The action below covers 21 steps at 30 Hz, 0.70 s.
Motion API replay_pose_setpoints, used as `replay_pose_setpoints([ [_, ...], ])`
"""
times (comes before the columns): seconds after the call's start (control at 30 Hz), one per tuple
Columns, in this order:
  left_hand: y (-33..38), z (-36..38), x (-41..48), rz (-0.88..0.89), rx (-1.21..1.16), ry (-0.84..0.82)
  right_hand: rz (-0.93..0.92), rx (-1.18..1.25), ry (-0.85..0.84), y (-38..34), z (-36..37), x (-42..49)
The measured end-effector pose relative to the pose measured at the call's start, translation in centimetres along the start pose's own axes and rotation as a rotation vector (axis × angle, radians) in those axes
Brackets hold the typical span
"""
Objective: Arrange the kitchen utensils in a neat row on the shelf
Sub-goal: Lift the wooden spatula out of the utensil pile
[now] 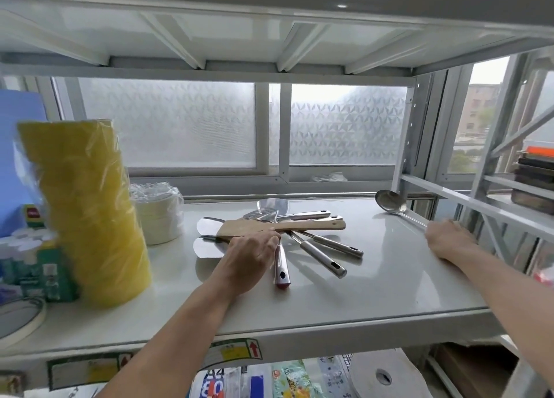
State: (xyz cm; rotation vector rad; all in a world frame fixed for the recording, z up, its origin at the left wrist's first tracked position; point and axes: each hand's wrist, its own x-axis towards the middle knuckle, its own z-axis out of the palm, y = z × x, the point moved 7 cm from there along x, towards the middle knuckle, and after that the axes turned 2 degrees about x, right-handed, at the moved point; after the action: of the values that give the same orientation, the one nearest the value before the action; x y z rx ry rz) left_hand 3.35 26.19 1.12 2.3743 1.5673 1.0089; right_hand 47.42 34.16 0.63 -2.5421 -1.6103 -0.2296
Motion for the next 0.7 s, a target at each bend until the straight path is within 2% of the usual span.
replay_pose_setpoints([
  [0.03,-0.1,0.0,0.0,-0.008,0.002,0.0,-0.016,-0.086,0.025,-0.6,-0.2,0.0],
  [0.1,-0.4,0.0,0.0,-0.023,-0.003,0.014,-0.15,-0.202,0.208,-3.3,-1.9,-0.6],
  [0.13,-0.6,0.0,0.1,-0.027,-0.002,0.024,-0.267,-0.183,0.321,-5.5,-3.1,-1.5],
  [0.2,-1.1,0.1,0.4,-0.029,0.021,0.045,-0.552,0.055,0.425,-10.6,-5.1,-4.4],
  [0.27,-1.4,0.1,0.6,-0.035,0.03,0.062,-0.824,0.304,0.412,-15.8,-7.2,-8.3],
  [0.37,-1.5,-0.1,0.6,-0.029,0.032,0.096,-1.056,0.328,0.341,-21.5,-7.9,-13.0],
  [0.5,-1.5,-0.5,0.2,-0.029,0.068,0.093,-1.043,0.306,0.194,-24.7,-6.2,-14.4],
  [0.7,-1.7,-0.5,0.4,-0.032,0.068,0.098,-1.026,0.38,0.119,-25.9,-6.2,-14.9],
])
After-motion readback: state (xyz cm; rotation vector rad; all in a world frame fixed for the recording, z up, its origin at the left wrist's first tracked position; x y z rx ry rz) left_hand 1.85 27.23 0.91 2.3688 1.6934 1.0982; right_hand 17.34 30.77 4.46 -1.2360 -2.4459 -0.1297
